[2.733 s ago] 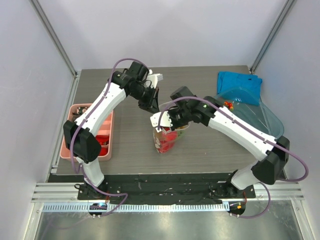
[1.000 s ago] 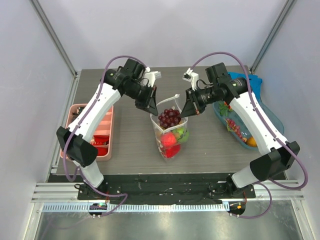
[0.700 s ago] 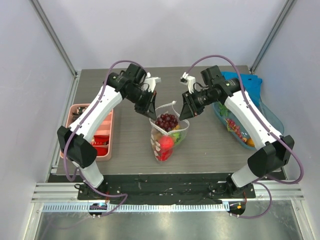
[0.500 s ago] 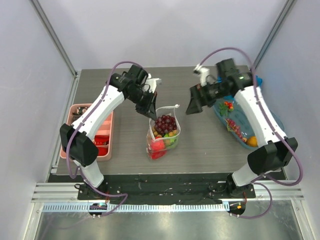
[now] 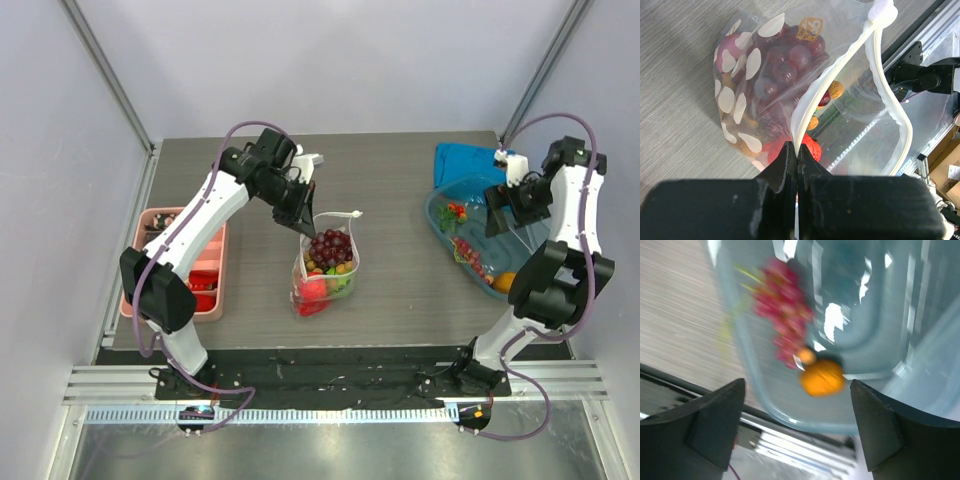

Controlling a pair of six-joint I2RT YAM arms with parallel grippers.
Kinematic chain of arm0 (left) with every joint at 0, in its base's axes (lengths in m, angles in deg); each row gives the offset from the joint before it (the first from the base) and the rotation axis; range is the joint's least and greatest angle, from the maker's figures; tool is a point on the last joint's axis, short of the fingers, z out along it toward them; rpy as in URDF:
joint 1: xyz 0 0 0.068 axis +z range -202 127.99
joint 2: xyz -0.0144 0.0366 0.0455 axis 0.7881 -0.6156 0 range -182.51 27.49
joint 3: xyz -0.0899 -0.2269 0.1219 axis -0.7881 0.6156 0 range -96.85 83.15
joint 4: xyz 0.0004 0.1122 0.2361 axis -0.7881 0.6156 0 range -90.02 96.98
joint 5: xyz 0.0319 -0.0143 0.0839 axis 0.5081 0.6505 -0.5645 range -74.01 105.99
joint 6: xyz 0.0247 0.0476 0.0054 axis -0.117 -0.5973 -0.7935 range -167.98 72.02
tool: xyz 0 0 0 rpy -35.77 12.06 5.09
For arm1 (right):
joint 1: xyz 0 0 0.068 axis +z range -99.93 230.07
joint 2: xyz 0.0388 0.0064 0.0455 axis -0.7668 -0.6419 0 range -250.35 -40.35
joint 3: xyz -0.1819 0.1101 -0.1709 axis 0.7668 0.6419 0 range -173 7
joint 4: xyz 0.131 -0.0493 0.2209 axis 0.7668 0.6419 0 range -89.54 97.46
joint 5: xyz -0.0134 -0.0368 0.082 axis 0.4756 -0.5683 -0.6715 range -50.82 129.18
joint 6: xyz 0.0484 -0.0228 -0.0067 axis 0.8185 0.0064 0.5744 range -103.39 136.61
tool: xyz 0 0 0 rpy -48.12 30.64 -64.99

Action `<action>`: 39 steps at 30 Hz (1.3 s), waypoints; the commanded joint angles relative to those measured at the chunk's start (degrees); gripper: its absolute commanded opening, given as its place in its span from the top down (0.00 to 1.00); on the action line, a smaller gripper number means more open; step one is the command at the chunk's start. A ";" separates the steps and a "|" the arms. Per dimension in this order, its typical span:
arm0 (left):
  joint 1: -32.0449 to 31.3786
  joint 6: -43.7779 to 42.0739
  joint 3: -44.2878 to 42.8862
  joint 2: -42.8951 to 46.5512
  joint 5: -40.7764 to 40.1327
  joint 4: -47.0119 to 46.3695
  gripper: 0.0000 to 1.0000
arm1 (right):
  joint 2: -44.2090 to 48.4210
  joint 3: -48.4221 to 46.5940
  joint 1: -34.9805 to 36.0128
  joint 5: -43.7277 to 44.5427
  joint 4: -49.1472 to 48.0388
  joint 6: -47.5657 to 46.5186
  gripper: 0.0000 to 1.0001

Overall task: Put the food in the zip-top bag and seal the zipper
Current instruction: Pick up the fake fruit from the bin.

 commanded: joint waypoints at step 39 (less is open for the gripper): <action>-0.08 -0.39 -2.80 -1.31 0.13 -1.97 1.00 | -7.12 -15.74 4.99 -1.68 10.42 -2.35 0.53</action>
